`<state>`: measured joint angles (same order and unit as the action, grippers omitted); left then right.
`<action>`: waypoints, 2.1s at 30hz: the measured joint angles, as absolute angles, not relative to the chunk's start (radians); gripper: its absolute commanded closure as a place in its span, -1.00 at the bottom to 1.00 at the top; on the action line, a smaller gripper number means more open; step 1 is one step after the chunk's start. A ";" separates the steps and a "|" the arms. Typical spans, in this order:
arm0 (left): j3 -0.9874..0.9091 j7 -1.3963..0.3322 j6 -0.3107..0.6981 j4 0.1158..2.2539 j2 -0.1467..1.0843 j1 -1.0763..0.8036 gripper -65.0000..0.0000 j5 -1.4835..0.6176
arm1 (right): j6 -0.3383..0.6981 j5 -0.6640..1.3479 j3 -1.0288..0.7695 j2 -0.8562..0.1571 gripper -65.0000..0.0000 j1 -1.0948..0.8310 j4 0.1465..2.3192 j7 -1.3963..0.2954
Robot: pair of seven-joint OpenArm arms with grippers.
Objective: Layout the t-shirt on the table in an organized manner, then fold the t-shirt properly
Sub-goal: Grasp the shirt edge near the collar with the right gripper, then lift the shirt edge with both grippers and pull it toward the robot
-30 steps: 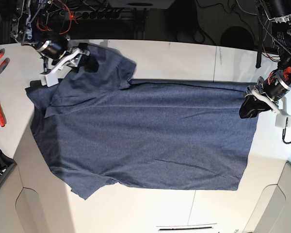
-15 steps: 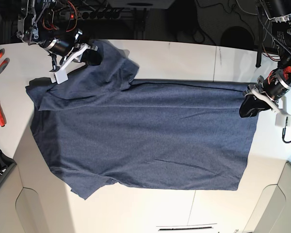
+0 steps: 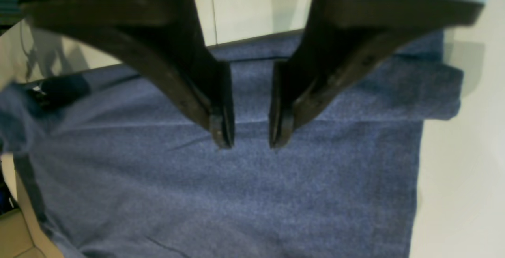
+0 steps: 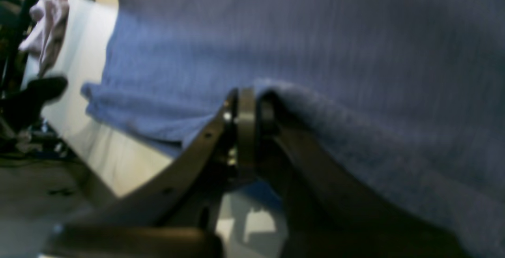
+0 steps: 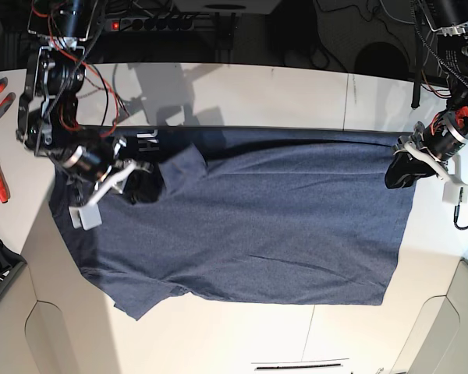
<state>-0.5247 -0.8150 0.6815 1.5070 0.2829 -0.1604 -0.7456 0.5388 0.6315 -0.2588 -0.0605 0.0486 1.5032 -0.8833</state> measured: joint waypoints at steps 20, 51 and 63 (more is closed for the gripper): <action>-0.525 -0.827 0.681 1.507 0.283 -0.160 0.42 -0.746 | 0.539 0.372 -0.153 -0.061 0.27 0.136 1.503 -0.752; -0.288 -0.600 0.456 1.401 0.283 -0.157 1.00 -0.274 | 0.452 0.172 -0.255 -0.194 1.00 0.097 1.233 -0.618; -0.226 -0.545 0.360 1.304 0.305 -0.132 1.00 -0.220 | 0.449 0.217 -0.255 -0.211 1.00 0.046 1.240 -0.629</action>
